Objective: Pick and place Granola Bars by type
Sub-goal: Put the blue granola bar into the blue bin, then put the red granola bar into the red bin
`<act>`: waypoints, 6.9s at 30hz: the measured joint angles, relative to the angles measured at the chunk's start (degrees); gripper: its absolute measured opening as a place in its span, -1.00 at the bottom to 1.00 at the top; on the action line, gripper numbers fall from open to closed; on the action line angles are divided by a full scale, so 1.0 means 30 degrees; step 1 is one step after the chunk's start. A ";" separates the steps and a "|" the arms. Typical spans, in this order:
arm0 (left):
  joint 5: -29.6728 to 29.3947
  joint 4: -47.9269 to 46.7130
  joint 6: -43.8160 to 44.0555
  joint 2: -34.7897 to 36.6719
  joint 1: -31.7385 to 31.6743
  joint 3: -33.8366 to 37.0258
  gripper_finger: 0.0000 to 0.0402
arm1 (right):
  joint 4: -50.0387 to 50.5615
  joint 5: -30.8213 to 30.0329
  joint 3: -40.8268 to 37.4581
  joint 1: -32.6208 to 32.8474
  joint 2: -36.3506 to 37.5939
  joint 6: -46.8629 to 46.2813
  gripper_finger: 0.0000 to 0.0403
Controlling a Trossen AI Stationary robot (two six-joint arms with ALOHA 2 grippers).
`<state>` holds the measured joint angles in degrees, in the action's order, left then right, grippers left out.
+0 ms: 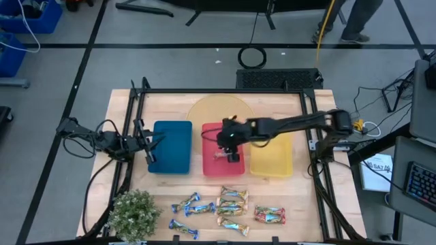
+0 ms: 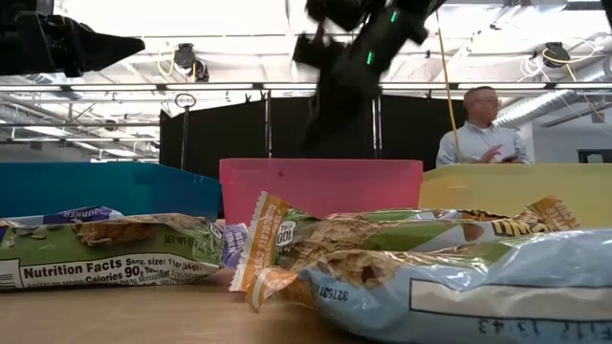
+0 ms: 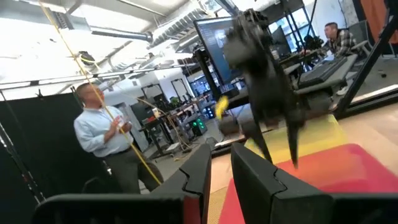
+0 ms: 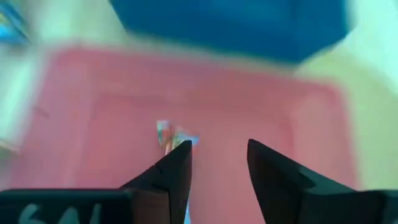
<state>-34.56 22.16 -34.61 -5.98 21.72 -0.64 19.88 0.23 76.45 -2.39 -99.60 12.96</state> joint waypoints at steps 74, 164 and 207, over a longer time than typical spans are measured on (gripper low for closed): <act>1.0127 -2.0602 2.5385 -3.2020 0.3509 -2.4141 0.37 | -1.6903 0.0443 -2.1371 0.1464 1.9616 -0.1578 -0.99; 0.2412 -1.8310 1.2744 -2.1089 0.1383 -1.8939 0.12 | -1.0760 -0.3183 -1.9100 0.3161 1.9406 -0.1920 -1.00; 0.2016 -0.3875 0.4892 -1.0637 0.3416 -0.7402 -0.95 | 0.8980 -0.0985 -0.0548 1.5883 -0.0579 -2.3590 0.09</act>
<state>-28.51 10.53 -19.94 -37.89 31.97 -22.85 46.82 -2.72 74.81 45.26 -101.33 -57.81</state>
